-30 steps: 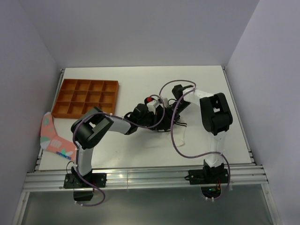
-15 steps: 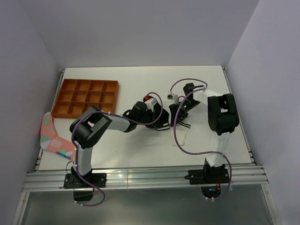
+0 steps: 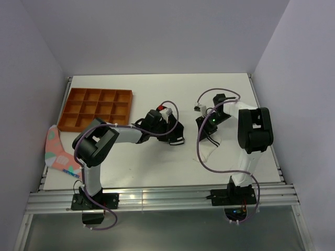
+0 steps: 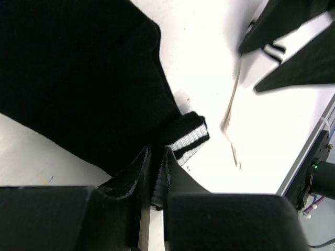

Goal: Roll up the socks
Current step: Roll the sock at the center of the board.

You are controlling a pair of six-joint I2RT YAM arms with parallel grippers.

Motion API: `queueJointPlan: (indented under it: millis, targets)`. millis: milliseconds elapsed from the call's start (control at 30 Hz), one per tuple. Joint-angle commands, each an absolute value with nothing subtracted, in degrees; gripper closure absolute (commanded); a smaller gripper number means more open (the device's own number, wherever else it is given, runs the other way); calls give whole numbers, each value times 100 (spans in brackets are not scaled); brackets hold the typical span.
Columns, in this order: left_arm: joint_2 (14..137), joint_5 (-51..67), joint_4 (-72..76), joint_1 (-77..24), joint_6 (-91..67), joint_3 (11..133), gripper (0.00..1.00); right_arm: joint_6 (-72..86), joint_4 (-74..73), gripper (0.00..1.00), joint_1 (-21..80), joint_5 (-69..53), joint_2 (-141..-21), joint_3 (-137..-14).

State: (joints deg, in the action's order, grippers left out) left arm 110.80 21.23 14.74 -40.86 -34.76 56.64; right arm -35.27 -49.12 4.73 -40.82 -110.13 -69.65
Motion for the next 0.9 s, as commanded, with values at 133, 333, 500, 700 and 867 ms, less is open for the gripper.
queueJointPlan:
  millis: [133, 333, 500, 700, 867]
  targets:
    - [11250, 2153, -475, -4008, -3067, 5256, 100, -4131, -4764, 45, 483, -3718, -10057, -6961]
    - [11277, 2635, -527, -3981, -3357, 5098, 100, -4368, -3930, 50, 1193, -3464, -9143, -6365]
    - [11320, 2918, -667, -3964, -3445, 5106, 100, -4614, -2640, 51, 2099, -3085, -8325, -5145]
    - [11382, 3050, -843, -3929, -3437, 5159, 100, -4755, -1628, 51, 2943, -2795, -7638, -4325]
    - [11434, 3138, -931, -3894, -3410, 5142, 100, -4816, -1345, 49, 3392, -2576, -7515, -4166]
